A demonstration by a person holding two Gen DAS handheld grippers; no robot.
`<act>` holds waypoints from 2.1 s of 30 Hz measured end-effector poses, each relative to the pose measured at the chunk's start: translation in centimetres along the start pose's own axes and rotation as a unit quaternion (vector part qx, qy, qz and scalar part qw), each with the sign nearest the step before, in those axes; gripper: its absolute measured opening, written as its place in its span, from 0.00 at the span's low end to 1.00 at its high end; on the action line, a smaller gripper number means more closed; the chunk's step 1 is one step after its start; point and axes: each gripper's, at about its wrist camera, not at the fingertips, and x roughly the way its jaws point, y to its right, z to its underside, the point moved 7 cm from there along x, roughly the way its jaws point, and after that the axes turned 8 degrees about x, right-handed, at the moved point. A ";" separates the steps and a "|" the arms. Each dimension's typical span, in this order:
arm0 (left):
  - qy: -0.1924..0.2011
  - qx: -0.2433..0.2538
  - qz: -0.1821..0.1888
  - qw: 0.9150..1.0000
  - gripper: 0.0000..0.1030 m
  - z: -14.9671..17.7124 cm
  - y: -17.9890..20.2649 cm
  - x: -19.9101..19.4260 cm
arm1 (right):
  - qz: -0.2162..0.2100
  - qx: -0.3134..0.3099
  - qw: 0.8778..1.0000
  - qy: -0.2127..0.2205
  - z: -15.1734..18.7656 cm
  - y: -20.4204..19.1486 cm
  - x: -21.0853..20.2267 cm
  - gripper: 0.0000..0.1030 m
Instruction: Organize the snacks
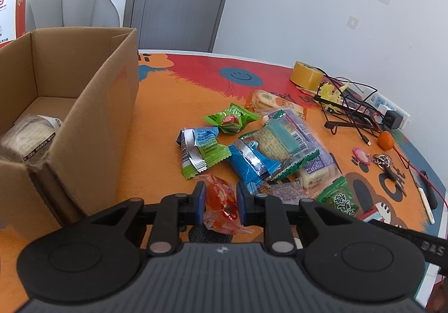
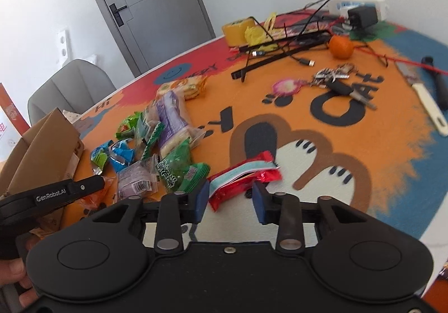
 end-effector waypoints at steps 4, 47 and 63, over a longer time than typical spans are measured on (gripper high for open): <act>0.003 -0.001 0.002 1.000 0.18 0.0 -0.1 -0.6 | 0.010 0.004 1.000 0.007 -0.4 -0.3 0.9 0.35; 0.019 0.020 0.009 1.000 0.16 -0.4 0.2 -3.7 | 0.017 -0.027 0.998 0.051 -1.6 -1.1 -1.8 0.23; 0.071 0.002 -0.012 0.997 0.16 -2.7 -2.5 -9.0 | 0.001 -0.030 0.999 0.032 -0.5 -3.4 -3.1 0.18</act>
